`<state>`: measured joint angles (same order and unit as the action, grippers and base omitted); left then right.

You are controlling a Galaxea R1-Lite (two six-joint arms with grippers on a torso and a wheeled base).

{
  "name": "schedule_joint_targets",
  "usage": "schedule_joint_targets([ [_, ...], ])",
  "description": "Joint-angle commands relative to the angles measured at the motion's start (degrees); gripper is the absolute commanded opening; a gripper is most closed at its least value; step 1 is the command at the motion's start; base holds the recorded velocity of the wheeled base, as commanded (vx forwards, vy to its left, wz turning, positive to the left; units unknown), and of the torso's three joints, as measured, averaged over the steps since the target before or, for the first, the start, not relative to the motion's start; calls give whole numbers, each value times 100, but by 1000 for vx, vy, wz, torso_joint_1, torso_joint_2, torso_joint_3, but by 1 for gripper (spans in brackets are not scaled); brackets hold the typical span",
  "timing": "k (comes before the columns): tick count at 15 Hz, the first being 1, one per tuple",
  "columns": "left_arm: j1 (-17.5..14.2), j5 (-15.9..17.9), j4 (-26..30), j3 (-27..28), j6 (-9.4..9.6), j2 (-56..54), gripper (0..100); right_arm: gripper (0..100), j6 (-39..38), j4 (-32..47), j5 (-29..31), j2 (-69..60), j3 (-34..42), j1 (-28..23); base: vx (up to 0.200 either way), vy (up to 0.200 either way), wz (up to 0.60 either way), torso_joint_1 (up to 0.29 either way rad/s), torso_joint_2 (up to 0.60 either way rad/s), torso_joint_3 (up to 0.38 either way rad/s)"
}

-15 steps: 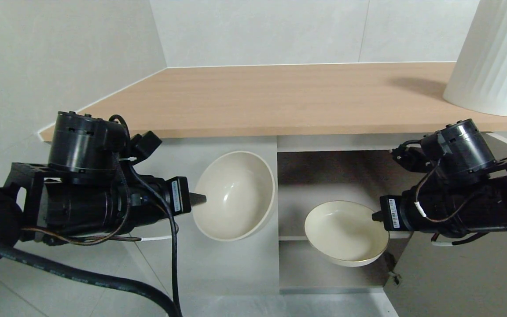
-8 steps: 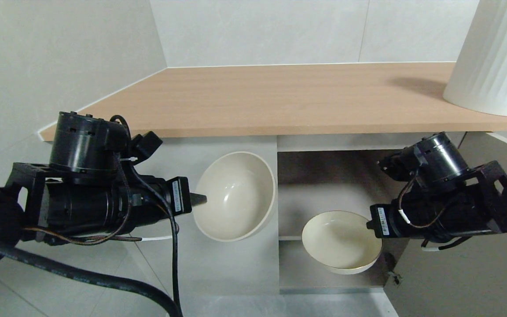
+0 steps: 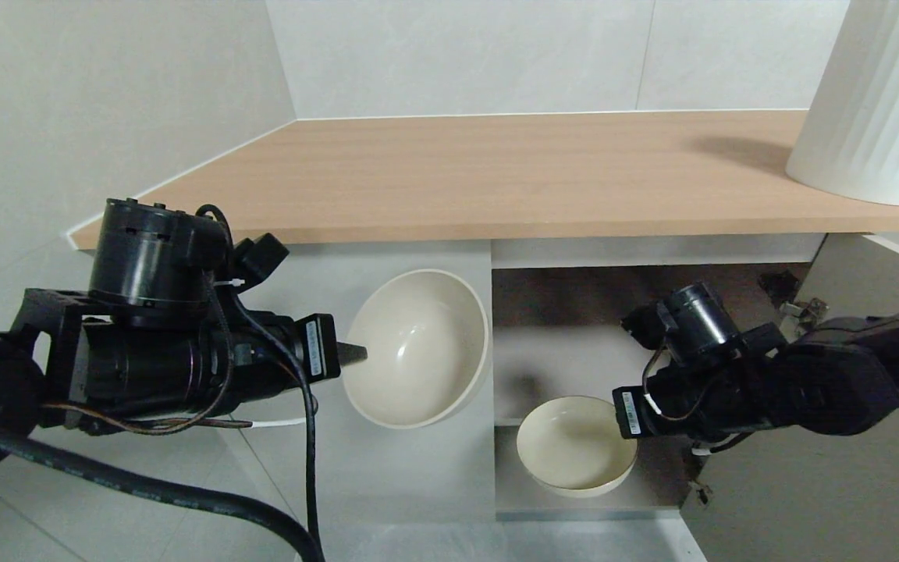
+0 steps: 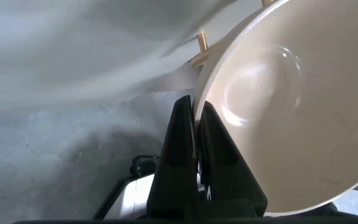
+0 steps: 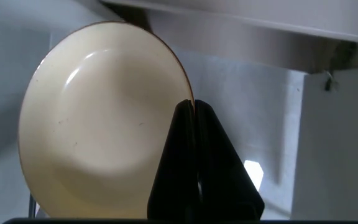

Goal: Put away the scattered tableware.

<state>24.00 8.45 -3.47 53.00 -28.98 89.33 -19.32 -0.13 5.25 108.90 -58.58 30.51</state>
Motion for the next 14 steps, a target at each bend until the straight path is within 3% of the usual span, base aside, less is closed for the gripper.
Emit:
schedule_joint_targets([
  [1,8,-1,-4,-1,-3,23,0,0,-124,-488,46,817,4,-63,0,0,0,0,0,0],
  [6,43,-1,-4,-9,-3,-4,0,0,-256,-1938,362,1599,-14,-538,0,0,0,0,0,0],
  [11,61,-1,-4,-9,-3,-21,0,0,-247,-2843,731,2021,-66,-784,0,0,0,0,0,0],
  [14,61,-1,5,-9,-3,-30,0,0,-247,-2984,872,2232,-233,-898,0,0,0,0,0,0],
])
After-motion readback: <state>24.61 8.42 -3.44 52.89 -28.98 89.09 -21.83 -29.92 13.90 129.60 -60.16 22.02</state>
